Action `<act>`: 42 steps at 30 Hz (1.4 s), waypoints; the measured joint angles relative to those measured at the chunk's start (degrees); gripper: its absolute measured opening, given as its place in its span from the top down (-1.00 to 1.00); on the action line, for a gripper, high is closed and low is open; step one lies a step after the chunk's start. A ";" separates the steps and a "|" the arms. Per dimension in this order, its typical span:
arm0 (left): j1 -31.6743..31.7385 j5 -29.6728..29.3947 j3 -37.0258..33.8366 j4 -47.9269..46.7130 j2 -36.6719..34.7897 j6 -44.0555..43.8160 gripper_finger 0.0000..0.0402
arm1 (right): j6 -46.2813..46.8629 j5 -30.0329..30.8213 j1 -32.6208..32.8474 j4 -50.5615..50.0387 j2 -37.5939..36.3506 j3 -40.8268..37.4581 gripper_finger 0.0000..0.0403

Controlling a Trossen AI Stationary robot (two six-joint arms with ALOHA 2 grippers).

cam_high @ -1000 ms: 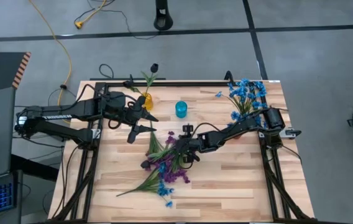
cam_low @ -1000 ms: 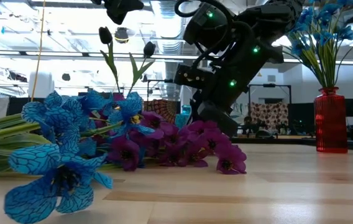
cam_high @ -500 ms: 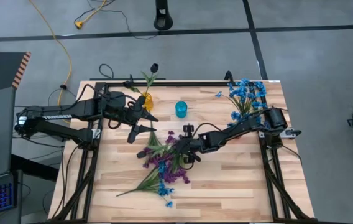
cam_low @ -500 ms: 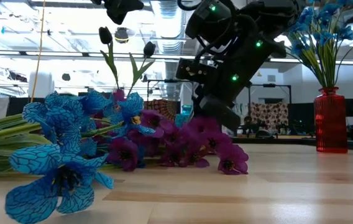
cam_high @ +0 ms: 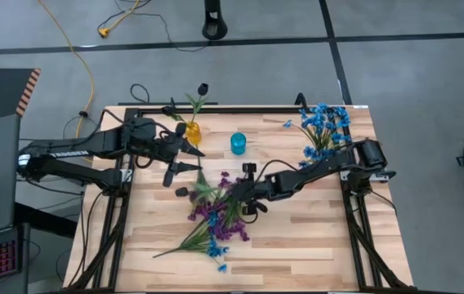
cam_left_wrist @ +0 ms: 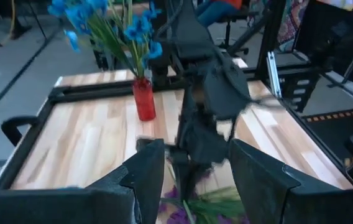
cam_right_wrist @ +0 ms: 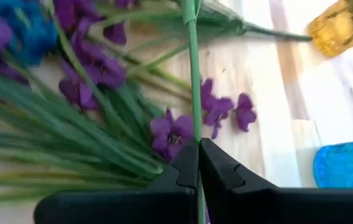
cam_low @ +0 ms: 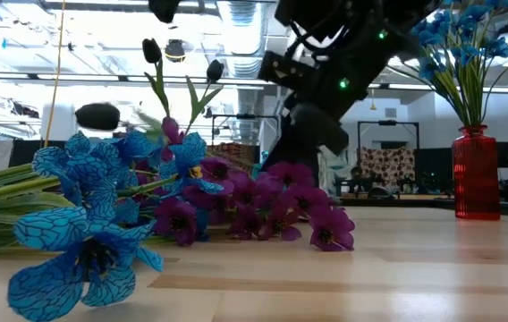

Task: Sort flowers into vase by color
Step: Put the black tulip into the yellow vase

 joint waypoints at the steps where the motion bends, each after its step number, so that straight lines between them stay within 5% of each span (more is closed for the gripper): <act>1: -0.01 -0.11 -0.03 -0.97 -0.79 0.32 0.16 | 0.02 0.00 0.00 -0.04 -0.46 0.00 0.83; 24: 0.00 -11.15 -0.07 -15.14 -19.41 1.26 0.16 | 1.29 0.09 -1.74 13.95 -15.79 0.04 0.83; 33: -0.01 -10.89 -0.31 -13.93 -16.64 1.12 0.16 | -0.83 0.05 -4.49 25.03 -15.90 0.04 0.83; 42: -0.02 -10.34 -0.33 1.84 -5.99 1.75 0.16 | -3.73 -0.07 -5.91 33.30 -15.79 0.04 0.83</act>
